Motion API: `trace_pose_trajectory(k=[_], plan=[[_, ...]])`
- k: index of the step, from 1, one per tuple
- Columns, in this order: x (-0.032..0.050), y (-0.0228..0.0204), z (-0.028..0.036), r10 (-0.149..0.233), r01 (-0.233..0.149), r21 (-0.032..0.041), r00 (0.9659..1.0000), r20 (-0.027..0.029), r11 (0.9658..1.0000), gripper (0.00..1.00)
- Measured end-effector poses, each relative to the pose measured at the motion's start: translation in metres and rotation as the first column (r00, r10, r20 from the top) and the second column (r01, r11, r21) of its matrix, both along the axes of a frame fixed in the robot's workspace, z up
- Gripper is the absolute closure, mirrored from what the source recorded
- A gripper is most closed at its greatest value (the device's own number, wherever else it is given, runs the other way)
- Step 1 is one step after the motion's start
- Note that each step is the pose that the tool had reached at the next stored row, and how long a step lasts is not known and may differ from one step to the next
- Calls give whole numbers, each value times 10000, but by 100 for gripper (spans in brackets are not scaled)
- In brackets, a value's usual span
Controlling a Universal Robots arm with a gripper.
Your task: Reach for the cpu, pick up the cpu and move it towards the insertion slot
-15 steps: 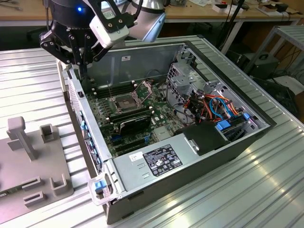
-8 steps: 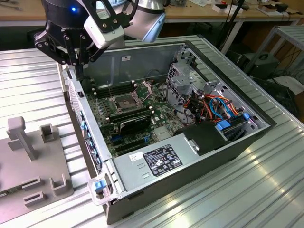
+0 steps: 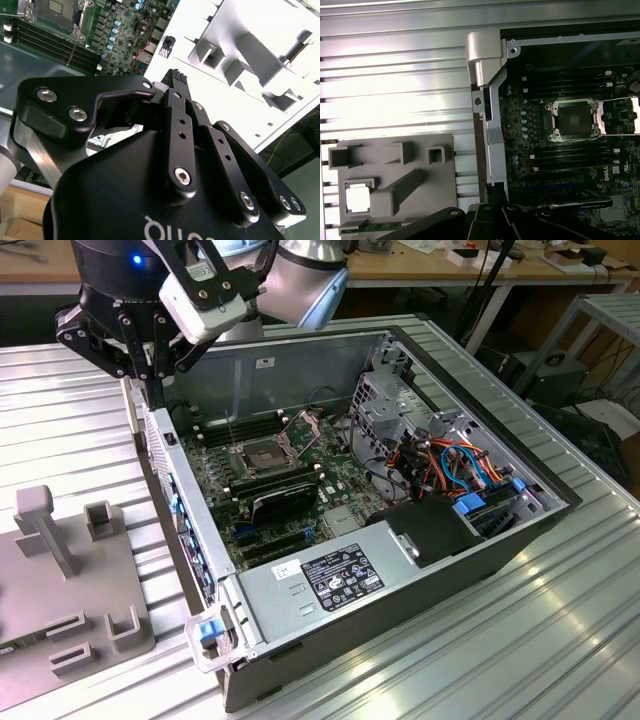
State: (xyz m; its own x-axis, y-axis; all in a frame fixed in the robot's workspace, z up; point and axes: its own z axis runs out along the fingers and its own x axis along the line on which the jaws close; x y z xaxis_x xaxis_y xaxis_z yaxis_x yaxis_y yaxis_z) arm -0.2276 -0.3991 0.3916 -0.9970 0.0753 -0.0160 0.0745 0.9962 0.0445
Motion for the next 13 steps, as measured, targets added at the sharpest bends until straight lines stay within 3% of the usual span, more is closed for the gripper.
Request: trace_pose_trajectory(k=[13], plan=[[-201, 0, -1, 0, 0, 0, 10000, 0, 10000, 89]])
